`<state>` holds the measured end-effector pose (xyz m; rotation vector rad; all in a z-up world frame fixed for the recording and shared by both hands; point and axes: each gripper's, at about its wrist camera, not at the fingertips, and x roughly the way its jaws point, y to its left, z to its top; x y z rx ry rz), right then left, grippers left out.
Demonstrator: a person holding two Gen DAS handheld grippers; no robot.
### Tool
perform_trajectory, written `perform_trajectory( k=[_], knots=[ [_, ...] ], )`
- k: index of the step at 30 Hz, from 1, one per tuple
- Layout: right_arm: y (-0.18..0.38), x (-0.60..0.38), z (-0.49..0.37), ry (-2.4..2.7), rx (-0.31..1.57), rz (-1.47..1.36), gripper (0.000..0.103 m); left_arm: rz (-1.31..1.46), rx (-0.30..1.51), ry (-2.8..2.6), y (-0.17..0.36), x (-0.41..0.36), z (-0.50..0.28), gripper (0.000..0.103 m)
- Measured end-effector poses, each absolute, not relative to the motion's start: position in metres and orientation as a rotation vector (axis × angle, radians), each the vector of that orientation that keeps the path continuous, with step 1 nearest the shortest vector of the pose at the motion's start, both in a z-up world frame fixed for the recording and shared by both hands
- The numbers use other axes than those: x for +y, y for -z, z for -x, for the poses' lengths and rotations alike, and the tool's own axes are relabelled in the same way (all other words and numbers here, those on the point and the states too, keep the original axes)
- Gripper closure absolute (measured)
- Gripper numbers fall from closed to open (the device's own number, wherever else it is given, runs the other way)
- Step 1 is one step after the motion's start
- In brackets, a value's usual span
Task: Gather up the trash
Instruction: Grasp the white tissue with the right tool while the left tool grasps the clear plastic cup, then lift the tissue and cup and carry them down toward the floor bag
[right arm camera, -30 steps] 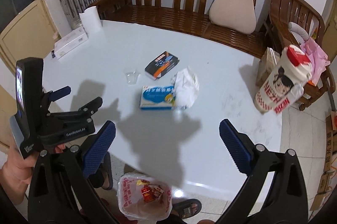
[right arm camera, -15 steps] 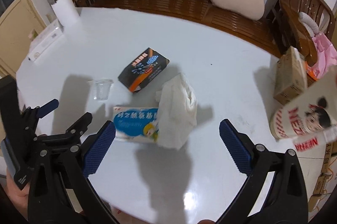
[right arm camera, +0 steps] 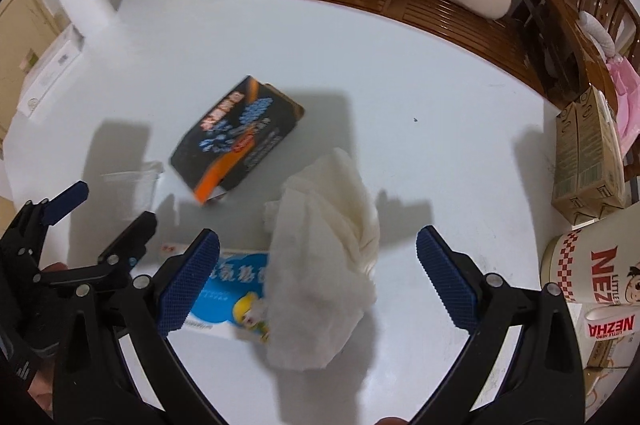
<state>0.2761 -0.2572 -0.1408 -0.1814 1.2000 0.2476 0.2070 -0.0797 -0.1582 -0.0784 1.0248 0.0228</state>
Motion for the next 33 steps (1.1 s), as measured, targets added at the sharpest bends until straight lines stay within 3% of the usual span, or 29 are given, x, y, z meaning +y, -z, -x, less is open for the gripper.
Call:
perform_trajectory(
  k=[7, 15, 17, 20, 24, 26, 33],
  knots=[
    [0.155, -0.255, -0.288, -0.243, 1.224, 0.184, 0.007, 0.078, 1.04, -0.025, 0.166, -0.076, -0.218, 0.025],
    [0.166, -0.254, -0.297, -0.217, 1.242, 0.211, 0.008, 0.079, 1.033, -0.016, 0.171, -0.07, -0.22, 0.032],
    [0.17, -0.253, -0.3, -0.216, 1.255, 0.216, 0.026, 0.077, 1.029, -0.021, 0.17, -0.069, -0.22, 0.044],
    [0.175, -0.253, -0.302, -0.207, 1.266, 0.219, 0.036, 0.081, 1.028, -0.012, 0.17, -0.066, -0.221, 0.055],
    [0.176, -0.253, -0.303, -0.218, 1.267, 0.211, 0.04, 0.095, 1.026, -0.008, 0.169, -0.063, -0.22, 0.057],
    [0.173, -0.253, -0.303, -0.243, 1.269, 0.208, 0.054, 0.101, 1.025, -0.003, 0.167, -0.062, -0.219, 0.063],
    [0.173, -0.247, -0.304, -0.243, 1.268, 0.215, 0.073, 0.103, 1.026, 0.012, 0.165, -0.057, -0.218, 0.064]
  ],
)
